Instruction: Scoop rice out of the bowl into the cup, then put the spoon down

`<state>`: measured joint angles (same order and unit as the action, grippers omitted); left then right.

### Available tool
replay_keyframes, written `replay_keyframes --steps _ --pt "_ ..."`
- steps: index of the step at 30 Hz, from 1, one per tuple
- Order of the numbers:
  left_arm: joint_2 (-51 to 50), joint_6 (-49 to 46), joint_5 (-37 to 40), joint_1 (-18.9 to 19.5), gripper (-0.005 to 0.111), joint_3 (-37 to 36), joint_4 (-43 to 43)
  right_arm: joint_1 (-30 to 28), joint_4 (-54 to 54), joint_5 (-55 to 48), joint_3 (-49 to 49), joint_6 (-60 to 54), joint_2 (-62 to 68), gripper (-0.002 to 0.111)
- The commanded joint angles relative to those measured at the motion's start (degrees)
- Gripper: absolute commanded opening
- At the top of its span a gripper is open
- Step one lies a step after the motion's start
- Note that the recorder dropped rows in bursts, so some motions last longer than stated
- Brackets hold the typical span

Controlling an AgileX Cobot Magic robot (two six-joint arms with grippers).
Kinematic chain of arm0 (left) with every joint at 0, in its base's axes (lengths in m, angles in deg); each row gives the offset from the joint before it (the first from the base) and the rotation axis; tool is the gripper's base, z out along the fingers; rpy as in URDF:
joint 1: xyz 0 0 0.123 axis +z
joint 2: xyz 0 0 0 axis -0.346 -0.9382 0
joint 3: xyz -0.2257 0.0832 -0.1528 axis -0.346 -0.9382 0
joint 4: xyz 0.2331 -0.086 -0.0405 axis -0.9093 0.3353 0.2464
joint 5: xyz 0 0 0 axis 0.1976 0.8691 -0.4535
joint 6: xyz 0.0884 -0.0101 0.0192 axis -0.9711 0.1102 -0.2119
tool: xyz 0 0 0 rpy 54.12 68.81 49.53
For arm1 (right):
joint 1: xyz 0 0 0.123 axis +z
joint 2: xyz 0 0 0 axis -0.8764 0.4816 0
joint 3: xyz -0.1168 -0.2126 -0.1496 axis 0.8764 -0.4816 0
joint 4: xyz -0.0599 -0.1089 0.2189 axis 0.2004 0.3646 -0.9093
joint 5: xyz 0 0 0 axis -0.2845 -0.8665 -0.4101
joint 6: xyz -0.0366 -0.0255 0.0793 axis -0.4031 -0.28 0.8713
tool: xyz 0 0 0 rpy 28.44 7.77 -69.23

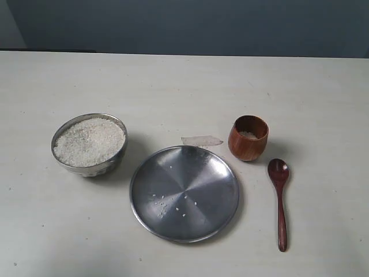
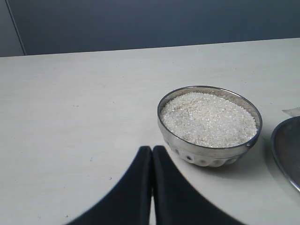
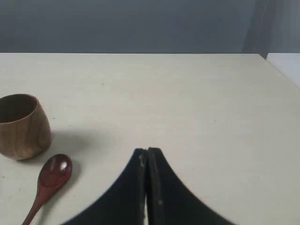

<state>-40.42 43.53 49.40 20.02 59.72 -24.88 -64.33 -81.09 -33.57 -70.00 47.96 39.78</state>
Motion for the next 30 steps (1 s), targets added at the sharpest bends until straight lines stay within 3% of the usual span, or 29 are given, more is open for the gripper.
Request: replay_keyframes --steps 1,30 --pt "0.2 0.1 -0.4 -0.5 0.000 -0.2 0.3 -0.3 0.0 0.2 -0.1 0.0 -0.3 -0.001" --pt "0.2 0.1 -0.4 -0.5 0.000 -0.2 0.3 -0.3 2.3 1.2 -0.1 -0.2 -0.3 -0.001"
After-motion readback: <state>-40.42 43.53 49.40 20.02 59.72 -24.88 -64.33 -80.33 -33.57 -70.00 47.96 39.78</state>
